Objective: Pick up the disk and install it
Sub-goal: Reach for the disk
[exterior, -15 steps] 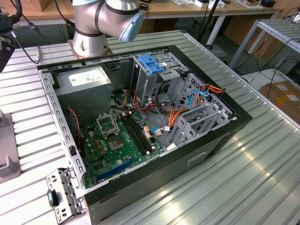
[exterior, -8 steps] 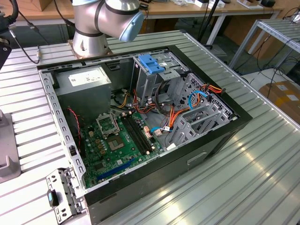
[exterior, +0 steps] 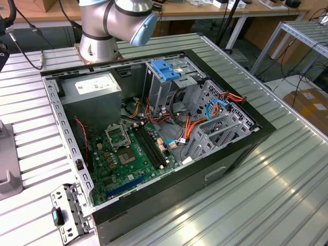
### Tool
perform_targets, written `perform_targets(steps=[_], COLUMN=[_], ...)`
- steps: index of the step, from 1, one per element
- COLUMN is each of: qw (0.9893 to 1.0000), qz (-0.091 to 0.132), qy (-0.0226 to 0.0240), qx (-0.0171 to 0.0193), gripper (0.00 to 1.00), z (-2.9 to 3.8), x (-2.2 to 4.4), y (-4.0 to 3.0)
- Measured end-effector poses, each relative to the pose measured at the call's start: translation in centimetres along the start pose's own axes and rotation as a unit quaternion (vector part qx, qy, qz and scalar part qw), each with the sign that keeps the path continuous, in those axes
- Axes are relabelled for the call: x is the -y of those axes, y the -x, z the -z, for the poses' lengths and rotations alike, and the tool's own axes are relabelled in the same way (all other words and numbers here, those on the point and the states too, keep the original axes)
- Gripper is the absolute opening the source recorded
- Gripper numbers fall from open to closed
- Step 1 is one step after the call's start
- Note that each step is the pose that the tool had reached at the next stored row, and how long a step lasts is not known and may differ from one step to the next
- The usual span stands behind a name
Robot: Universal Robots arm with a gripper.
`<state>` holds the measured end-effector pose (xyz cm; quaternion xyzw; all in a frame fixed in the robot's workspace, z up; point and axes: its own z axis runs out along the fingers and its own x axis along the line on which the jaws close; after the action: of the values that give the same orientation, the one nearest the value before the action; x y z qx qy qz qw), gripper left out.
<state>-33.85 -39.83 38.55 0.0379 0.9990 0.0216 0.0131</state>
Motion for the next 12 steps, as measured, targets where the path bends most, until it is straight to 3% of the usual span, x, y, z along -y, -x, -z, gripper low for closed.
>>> perform_targets(steps=[12], qw=[1.0000], qz=[0.000], qy=[0.0000], qx=[0.0000], gripper=[0.10], z=[-0.04], x=[0.04], y=[-0.52])
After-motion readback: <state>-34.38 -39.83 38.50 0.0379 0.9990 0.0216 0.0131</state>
